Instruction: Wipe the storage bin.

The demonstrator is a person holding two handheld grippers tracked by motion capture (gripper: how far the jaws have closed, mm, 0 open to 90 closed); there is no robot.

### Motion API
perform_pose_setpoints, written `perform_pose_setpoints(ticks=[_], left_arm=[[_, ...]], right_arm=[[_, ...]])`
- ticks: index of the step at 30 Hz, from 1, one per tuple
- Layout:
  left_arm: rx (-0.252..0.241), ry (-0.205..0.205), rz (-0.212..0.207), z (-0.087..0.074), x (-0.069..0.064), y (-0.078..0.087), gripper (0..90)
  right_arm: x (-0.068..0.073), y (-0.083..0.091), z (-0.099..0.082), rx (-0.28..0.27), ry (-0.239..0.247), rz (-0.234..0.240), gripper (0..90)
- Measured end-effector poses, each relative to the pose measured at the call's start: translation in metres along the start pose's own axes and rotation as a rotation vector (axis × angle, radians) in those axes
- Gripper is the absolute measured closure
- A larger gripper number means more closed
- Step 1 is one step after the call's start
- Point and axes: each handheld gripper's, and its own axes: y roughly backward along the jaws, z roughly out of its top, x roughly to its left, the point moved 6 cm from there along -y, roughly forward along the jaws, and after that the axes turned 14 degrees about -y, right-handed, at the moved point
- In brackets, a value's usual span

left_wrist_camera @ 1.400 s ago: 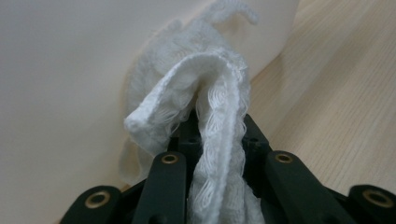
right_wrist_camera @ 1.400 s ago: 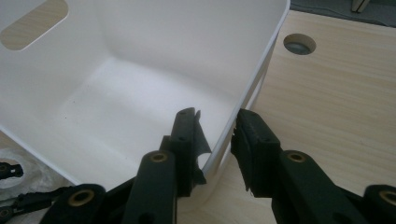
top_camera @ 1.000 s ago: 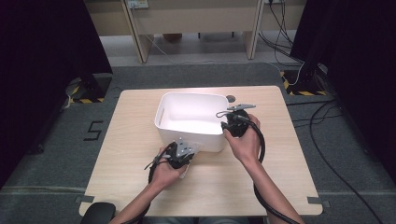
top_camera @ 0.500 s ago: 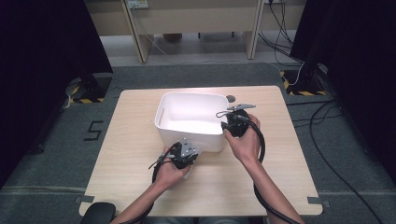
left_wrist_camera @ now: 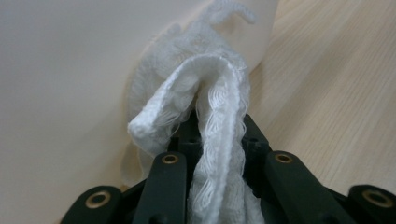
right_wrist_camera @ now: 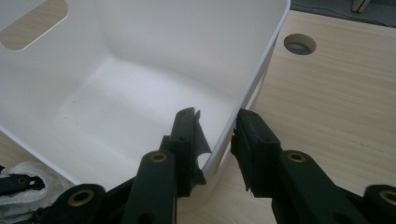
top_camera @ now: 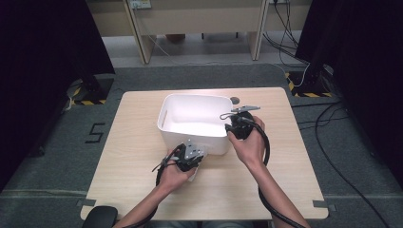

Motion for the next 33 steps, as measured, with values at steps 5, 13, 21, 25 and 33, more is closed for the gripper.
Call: perform_pose_setpoints(ticks=[5,13,21,25,33], left_arm=[[-0.028,-0.002,0.011,0.008,0.002,0.008,75.9],[-0.068,0.000,0.028,0.020,0.005,0.019,75.9],[-0.094,0.004,0.043,0.027,0.007,0.027,75.9],[-0.098,0.006,0.044,0.029,0.008,0.028,75.8],[-0.095,0.002,0.045,0.032,0.007,0.027,75.8]], right_arm=[[0.000,0.000,0.000,-0.001,0.002,-0.001,69.6],[0.000,0.000,0.000,-0.001,0.004,-0.003,69.6],[0.000,0.000,0.000,-0.002,0.003,-0.003,69.6],[0.000,0.000,0.000,-0.003,0.004,-0.004,69.6],[0.000,0.000,0.000,-0.003,0.004,-0.005,69.6]])
